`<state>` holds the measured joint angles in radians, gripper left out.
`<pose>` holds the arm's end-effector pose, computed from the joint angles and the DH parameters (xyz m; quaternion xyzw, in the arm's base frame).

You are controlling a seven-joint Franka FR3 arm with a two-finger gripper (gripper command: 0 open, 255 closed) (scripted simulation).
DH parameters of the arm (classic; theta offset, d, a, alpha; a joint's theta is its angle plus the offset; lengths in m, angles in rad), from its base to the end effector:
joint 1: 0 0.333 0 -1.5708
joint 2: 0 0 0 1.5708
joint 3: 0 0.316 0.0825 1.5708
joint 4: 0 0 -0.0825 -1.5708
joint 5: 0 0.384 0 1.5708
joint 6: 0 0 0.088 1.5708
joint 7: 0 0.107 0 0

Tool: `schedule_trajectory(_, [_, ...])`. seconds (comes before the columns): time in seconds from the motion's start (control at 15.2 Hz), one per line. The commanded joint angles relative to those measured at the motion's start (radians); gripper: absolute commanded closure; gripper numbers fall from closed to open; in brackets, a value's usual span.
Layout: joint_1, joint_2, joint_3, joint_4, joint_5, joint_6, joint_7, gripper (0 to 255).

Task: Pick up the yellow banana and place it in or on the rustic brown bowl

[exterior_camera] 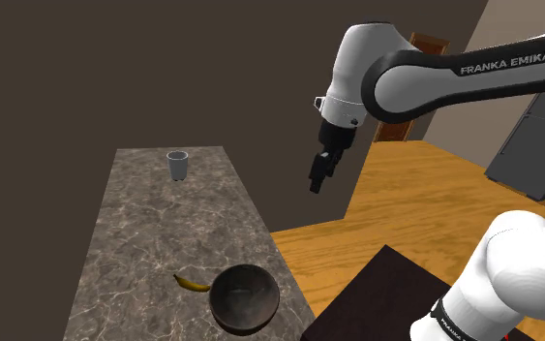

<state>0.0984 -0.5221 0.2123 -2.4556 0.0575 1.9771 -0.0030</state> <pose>0.3751 0.1292 0.4809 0.9907 0.1326 0.0209 0.0233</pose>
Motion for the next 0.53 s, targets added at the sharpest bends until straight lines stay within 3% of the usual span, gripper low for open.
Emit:
schedule_trajectory(0.0, [0.006,0.059,0.024,-0.006,-0.003,0.071,0.012,0])
schedule_trajectory(0.46, [0.014,0.297,0.109,0.031,-0.059,0.281,0.082,0])
